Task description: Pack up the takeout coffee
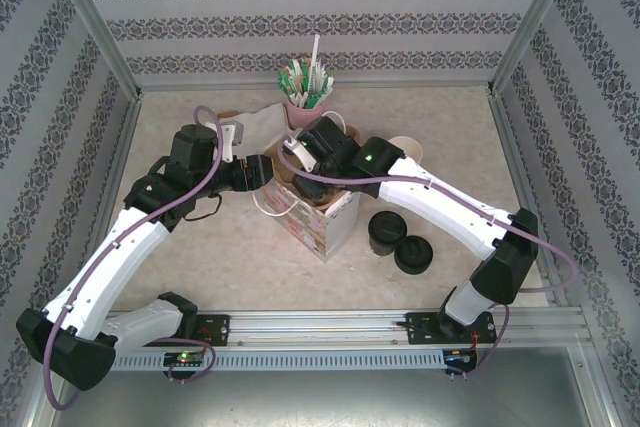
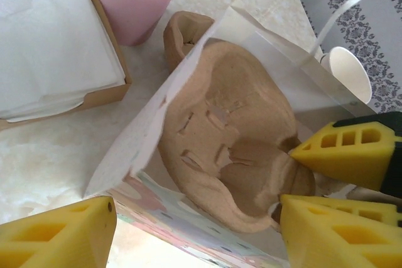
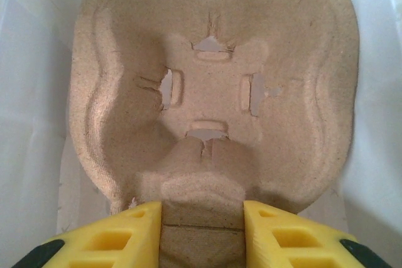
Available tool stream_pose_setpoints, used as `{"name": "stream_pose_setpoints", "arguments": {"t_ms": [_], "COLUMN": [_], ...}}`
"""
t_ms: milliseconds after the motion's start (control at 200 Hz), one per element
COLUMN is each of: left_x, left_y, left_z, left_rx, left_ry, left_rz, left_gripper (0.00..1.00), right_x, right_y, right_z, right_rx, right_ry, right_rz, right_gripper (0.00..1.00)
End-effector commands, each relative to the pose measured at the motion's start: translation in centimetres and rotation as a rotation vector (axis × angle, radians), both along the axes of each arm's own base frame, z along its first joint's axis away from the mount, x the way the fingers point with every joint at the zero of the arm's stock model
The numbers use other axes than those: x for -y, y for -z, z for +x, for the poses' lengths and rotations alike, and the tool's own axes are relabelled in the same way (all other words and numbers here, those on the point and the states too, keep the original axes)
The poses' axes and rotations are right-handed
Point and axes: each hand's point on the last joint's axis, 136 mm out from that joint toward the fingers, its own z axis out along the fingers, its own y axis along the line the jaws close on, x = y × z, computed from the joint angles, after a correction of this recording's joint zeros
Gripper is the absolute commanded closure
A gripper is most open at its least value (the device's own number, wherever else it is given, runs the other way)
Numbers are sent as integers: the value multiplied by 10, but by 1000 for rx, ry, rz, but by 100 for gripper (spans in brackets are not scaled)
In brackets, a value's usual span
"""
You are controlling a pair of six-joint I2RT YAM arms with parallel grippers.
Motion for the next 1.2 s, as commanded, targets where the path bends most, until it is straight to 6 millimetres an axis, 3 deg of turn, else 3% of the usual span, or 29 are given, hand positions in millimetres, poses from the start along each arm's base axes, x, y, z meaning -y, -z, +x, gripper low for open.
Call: {"name": "stream_pose_setpoints", "arguments": {"t_ms": [0, 669, 1199], "left_x": [4, 11, 2], "left_y": [1, 8, 8], "left_z": [1, -2, 2], "left_rx": [5, -15, -1], "left_ry": [26, 66, 20], "left_rz": [-20, -45, -15], "left_gripper": [31, 33, 33], "right_x": [0, -6, -3], "right_y": [-10, 6, 25], "right_z": [14, 33, 18], "right_rx": [22, -21, -58], "right_ry": [68, 150, 131], "right_rz": [18, 3, -18], "right_gripper": [63, 64, 60]}}
